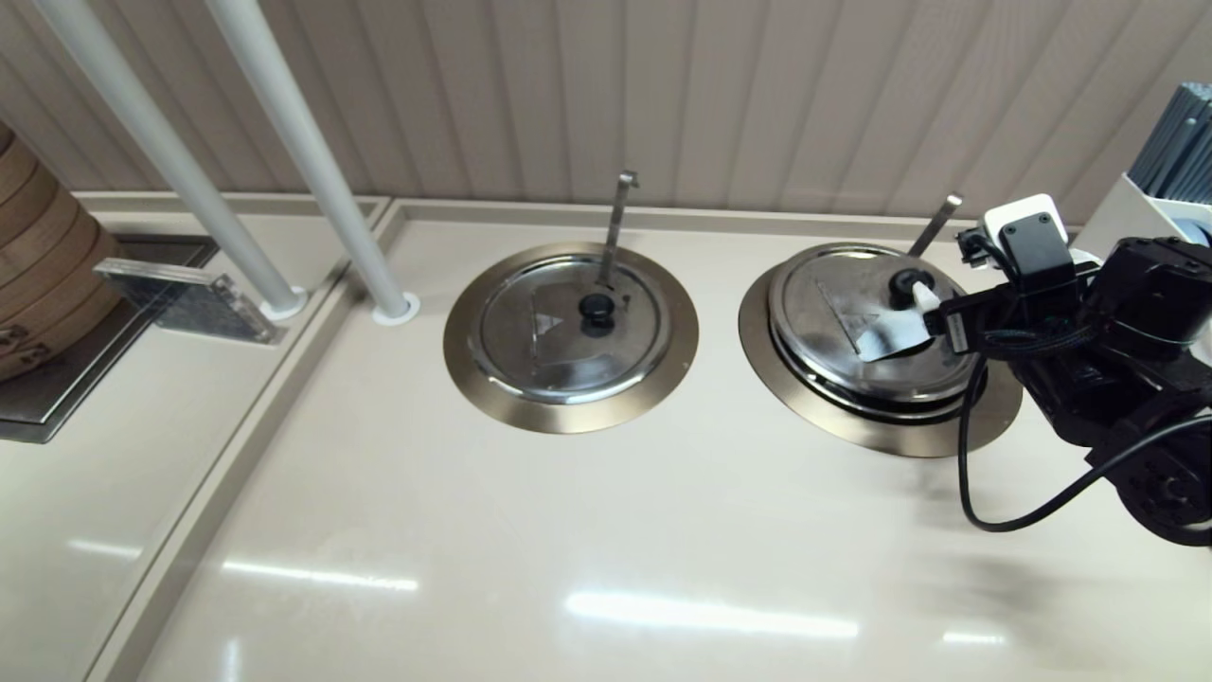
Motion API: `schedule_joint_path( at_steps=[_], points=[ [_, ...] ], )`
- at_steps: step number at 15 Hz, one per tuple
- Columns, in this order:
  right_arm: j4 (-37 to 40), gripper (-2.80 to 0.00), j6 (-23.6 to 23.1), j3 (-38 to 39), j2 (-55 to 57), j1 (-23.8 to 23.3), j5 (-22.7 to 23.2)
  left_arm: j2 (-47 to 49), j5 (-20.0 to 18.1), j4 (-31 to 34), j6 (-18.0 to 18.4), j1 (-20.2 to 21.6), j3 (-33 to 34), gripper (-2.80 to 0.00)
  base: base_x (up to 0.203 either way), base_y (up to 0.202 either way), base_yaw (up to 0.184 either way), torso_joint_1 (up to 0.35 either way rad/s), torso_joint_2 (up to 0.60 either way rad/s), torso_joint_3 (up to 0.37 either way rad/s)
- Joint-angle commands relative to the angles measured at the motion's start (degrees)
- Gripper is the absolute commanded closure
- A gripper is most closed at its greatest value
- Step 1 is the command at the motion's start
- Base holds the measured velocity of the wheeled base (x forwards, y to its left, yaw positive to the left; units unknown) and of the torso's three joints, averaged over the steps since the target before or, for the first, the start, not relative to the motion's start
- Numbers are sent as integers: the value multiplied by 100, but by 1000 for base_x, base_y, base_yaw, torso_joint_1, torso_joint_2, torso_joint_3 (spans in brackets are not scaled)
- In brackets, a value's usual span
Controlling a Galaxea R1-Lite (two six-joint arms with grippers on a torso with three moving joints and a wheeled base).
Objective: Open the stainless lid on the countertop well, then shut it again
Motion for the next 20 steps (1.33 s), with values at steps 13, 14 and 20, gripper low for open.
schedule_joint_path(
  at_steps=[13, 14, 20],
  points=[
    [435, -280, 729, -77, 297, 267, 61, 6, -2, 0, 0, 2, 0, 0, 0, 0, 0, 0, 0, 0],
    [434, -280, 914, -236, 475, 247, 64, 6, -2, 0, 0, 2, 0, 0, 0, 0, 0, 0, 0, 0],
    [433, -280, 1739, -838, 990, -31, 71, 6, -2, 0, 0, 2, 0, 0, 0, 0, 0, 0, 0, 0]
  ],
)
